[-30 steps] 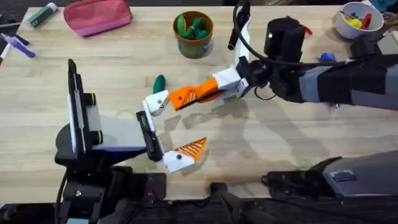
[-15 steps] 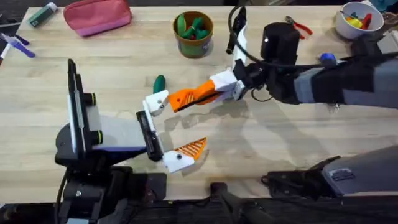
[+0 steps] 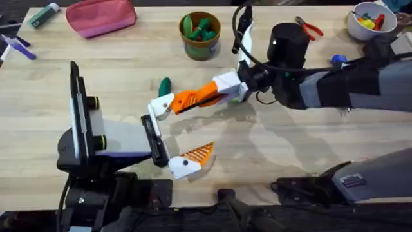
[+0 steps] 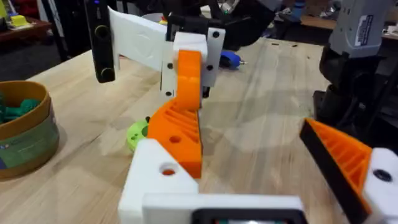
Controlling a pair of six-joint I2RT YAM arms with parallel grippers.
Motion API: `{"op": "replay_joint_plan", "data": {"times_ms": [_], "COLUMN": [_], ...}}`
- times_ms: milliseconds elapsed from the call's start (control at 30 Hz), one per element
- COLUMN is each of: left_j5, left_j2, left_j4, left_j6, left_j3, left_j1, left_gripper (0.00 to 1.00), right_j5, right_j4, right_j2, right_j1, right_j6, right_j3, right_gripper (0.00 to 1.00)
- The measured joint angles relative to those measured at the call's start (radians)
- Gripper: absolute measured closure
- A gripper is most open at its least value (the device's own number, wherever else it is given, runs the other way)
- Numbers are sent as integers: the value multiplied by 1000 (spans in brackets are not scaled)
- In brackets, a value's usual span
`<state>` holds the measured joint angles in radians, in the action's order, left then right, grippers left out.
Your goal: Pick up the gripper from the table and insert it into the empty holder that is missing its gripper. Then pick up a screw, insert it into the mounting hole, and use the screwdriver to tighten it. Finally, clean up the table by picking up the vegetable and placing it into the bucket.
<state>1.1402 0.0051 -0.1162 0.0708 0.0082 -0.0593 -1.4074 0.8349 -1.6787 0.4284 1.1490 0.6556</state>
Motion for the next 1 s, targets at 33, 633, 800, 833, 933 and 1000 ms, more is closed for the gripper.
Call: {"op": "replay_joint_plan", "data": {"times_ms": [33,633,800,833,933,1000], "left_j5": [0,0,-1,0,-4,-8], "left_j2": [0,0,0,0,0,0], "left_j4": [0,0,0,0,0,0], "left_j6": [0,-14,-21,-22,-27,-27], "left_j3": [0,0,0,0,0,0], "left_j1": [0,0,0,0,0,0], "left_gripper": [16,15,15,14,14,14], "right_j5": [6,89,110,113,133,142], "right_j4": [1,3,5,5,7,8], "right_j2": [0,0,0,0,0,0], "right_j1": [6,65,83,86,95,98], "right_j6": [0,23,33,34,35,43], "right_j3": [0,0,0,0,0,0], "right_gripper": [982,982,982,982,982,982]}}
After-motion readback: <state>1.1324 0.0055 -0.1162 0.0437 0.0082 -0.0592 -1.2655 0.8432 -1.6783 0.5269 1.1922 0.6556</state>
